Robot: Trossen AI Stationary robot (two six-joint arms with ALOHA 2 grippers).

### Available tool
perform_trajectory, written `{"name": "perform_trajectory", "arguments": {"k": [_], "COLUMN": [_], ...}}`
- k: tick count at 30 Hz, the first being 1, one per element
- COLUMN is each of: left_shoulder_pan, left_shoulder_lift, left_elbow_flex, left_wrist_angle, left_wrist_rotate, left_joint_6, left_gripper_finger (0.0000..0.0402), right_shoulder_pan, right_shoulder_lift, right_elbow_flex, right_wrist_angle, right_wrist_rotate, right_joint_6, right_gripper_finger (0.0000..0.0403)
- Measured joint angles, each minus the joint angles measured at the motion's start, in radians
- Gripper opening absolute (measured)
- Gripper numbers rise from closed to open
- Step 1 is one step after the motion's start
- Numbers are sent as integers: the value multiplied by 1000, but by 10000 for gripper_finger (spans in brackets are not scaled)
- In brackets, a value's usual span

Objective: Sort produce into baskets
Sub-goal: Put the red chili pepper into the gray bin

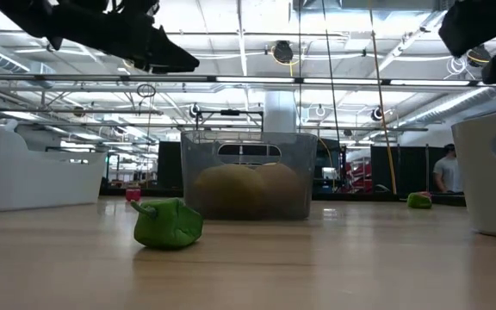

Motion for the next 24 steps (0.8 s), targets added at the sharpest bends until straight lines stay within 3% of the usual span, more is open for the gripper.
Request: {"name": "perform_trajectory", "arguments": {"k": [10, 15, 24], "left_shoulder_pan": [12, 13, 13], "left_shoulder_lift": [3, 3, 2], "left_elbow_flex": [0, 0, 0], "left_wrist_angle": [-5, -12, -13], "left_wrist_rotate": [0, 0, -1], "left_joint_6": [-1, -1, -3], "left_gripper_finger": [301, 301, 301], "right_shoulder_pan": [-19, -73, -304], "right_shoulder_lift": [0, 0, 0], "right_elbow_flex": [-3, -3, -2], "right_wrist_angle": [47, 23, -30], "right_wrist_rotate": [-26, -127, -77], "right_joint_6": [-25, -32, -132], "right_gripper_finger": [137, 154, 162]}}
